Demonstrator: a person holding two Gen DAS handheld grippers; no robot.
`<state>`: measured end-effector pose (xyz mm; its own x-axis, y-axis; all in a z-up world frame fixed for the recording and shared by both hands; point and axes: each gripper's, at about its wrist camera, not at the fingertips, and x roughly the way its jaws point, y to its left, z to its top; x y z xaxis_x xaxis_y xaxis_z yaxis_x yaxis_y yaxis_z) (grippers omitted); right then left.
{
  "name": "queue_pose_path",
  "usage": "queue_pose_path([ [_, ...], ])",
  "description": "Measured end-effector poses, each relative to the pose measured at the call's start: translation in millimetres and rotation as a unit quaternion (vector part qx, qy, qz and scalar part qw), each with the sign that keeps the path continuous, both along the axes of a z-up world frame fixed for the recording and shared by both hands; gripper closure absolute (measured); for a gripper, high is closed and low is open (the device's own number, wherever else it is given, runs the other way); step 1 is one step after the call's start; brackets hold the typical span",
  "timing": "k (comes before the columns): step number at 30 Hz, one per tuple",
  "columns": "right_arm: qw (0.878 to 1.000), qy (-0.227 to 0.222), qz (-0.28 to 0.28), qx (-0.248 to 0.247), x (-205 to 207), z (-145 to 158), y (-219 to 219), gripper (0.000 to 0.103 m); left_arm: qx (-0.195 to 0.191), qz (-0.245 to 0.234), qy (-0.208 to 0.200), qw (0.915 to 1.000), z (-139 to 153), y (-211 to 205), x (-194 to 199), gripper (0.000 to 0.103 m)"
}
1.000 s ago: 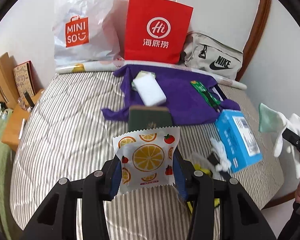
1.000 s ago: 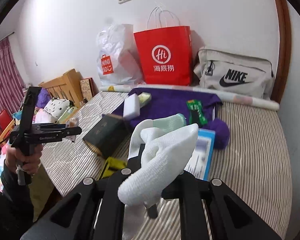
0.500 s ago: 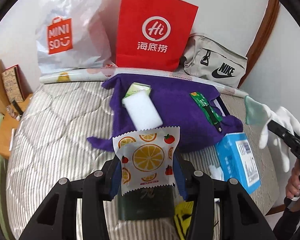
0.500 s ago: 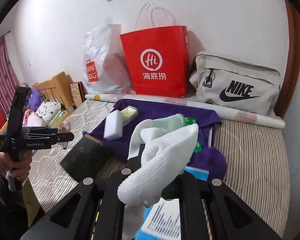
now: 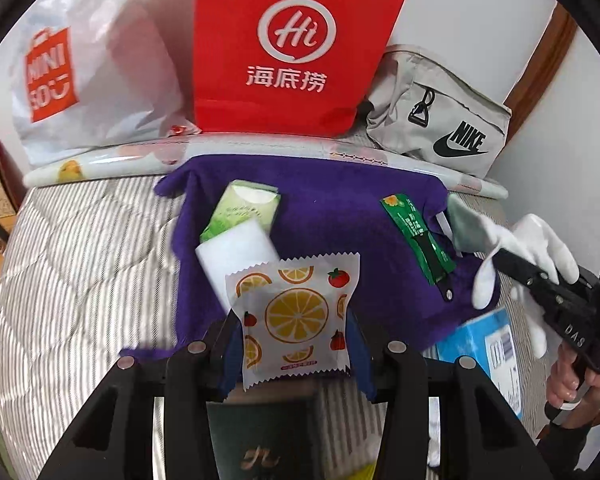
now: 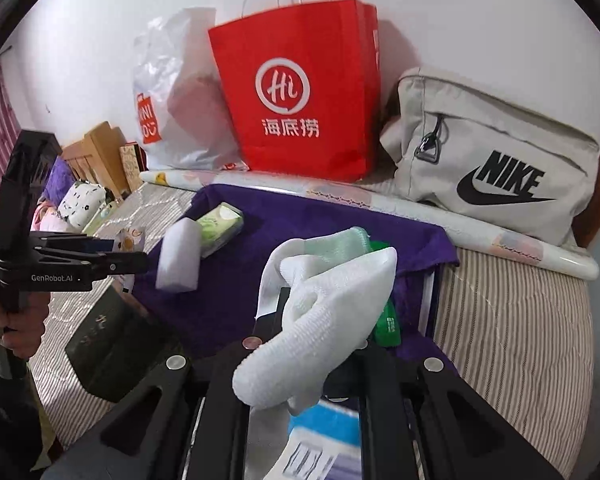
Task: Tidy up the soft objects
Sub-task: 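Lower the packet and glove onto the towel and open both tools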
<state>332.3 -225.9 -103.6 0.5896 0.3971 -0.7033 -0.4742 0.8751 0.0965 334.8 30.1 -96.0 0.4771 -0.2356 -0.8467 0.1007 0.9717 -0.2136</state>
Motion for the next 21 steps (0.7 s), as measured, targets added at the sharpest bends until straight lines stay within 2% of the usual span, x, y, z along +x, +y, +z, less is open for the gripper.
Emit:
queue_pose_path([
  [11, 0.999, 0.035, 0.013, -0.028, 33.5, -28.5, 8.1, 0.092, 0.006, -0.003, 0.021, 0.9998, -9.4, -17.9, 61.0, 0.06],
  [14, 0.999, 0.042, 0.018, -0.03, 40.0, -32.5, 8.9, 0.092, 0.026, 0.0, 0.027, 0.9993, -16.4, -21.1, 75.8, 0.06],
  [21, 0.997, 0.054, 0.033, -0.045, 46.1, -40.6, 16.1, 0.091, 0.035, 0.012, 0.046, 0.9982, -34.4, -15.2, 92.0, 0.06],
])
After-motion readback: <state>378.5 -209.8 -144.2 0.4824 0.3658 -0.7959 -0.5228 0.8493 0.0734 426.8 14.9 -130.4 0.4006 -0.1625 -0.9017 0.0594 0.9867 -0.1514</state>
